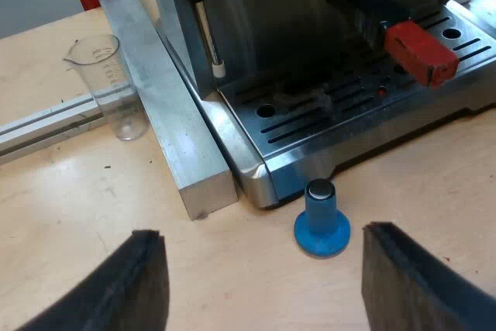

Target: Put the handle in the coffee machine

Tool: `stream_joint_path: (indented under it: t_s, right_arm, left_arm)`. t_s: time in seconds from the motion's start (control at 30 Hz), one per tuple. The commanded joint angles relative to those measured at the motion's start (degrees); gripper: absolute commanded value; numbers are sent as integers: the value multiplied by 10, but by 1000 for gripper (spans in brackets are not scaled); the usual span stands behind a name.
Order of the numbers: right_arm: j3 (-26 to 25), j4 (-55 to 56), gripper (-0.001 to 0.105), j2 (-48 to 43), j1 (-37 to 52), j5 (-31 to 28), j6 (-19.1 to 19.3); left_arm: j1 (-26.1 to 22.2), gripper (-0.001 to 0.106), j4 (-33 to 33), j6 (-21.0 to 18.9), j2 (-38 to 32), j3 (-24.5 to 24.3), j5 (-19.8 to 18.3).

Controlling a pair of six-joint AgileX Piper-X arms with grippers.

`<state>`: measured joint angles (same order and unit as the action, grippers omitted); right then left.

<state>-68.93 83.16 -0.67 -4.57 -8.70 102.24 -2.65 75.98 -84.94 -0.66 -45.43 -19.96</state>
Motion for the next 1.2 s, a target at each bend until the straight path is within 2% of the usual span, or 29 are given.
stream_joint_path:
  t_s: [0.03, 0.17, 0.23, 0.27, 0.3, 0.37, 0.4, 0.5, 0.57, 0.6, 0.7, 1.0, 1.2]
  right_arm:
    - [9, -3, 80, -27, 3, 0, 3]
    - [23, -34, 80, -27, 3, 0, 5]
    - [39, -63, 80, -26, 3, 0, 7]
    - [68, -104, 80, -26, 3, 0, 8]
    - [85, -124, 80, -26, 3, 0, 8]
    - [106, -146, 80, -25, 3, 0, 8]
    - [128, -167, 80, -25, 3, 0, 8]
    - [149, -185, 80, -25, 3, 0, 8]
    - [182, -214, 80, -25, 3, 0, 8]
    - [227, -247, 80, -24, 3, 0, 8]
    - [267, -268, 80, -24, 3, 0, 8]
    - [347, -270, 80, -24, 3, 0, 8]
    - [387, -268, 80, -23, 3, 0, 8]
  left_arm:
    - [3, 57, -2, -5, -81, -3, -4]
    - [3, 57, -28, -5, -81, -3, -4]
    - [3, 57, -89, -26, -81, 9, 28]
    - [3, 57, -101, -34, -81, 13, 42]
    - [3, 57, -118, -40, -81, 20, 70]
    - [3, 57, -141, -42, -81, 35, 97]
    - [3, 57, -150, -43, -81, 44, 117]
    - [5, 57, -155, -63, -81, 62, 145]
    - [7, 57, -156, -65, -81, 68, 155]
    - [7, 57, -163, -65, -81, 80, 157]
    - [9, 57, -173, -65, -81, 98, 160]
    - [13, 57, -170, -65, -80, 150, 160]
    - [13, 57, -173, -65, -80, 158, 160]
